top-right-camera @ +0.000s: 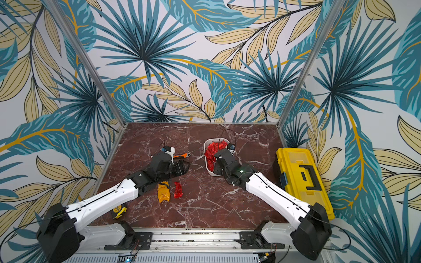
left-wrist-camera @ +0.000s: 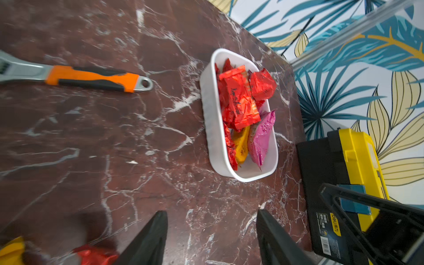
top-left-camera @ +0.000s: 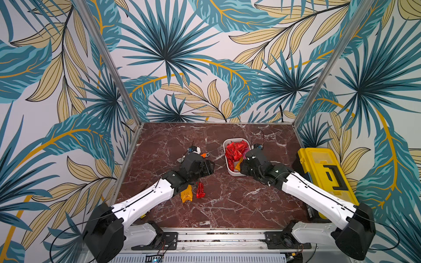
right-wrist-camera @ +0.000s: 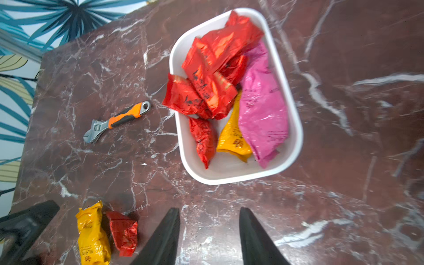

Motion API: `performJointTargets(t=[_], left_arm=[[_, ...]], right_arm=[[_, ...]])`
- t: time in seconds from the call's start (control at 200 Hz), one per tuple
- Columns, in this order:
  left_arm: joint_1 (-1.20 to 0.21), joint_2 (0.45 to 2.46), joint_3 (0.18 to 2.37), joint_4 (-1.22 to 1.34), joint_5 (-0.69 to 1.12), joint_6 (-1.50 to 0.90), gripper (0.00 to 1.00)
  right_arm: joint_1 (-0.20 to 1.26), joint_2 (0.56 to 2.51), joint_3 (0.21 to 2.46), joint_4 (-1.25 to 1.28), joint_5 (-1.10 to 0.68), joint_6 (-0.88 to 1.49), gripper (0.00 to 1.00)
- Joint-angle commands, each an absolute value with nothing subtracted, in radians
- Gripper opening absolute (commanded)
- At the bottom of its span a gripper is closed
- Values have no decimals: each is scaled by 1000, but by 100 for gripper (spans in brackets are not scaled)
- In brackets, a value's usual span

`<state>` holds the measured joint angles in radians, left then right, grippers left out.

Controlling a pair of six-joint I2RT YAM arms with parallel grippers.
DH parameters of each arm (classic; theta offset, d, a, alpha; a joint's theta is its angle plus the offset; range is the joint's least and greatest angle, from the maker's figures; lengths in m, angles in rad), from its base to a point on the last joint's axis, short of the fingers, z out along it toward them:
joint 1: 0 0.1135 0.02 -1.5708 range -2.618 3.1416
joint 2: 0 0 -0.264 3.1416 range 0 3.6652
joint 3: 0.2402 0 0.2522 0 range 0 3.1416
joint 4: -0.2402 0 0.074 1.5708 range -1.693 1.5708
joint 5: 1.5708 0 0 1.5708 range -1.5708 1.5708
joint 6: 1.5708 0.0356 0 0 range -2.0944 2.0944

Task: Take the tea bags out of the storage box
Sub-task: Pick up the tea bag from the storage box.

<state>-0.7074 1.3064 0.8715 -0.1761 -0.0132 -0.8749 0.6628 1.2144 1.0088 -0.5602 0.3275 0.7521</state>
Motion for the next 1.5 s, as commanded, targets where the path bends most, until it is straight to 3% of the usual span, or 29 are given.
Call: performJointTargets(t=[0.0, 0.3, 0.576, 0.966, 1.492], left_arm=[[-744, 1423, 1014, -130, -17, -841, 66], [-739, 1763, 1329, -222, -180, -778, 66], [-693, 1936, 1471, -233, -158, -779, 58], [-688, 2011, 1501, -182, -107, -838, 37], [-700, 1997, 1523, -197, -134, -810, 1]], right_arm=[[645, 1135, 962, -647, 420, 723, 48], [642, 1042, 904, -671, 421, 745, 48], [642, 1023, 882, -676, 402, 749, 49], [642, 1029, 873, -676, 390, 728, 49], [640, 1044, 883, -675, 384, 706, 49]])
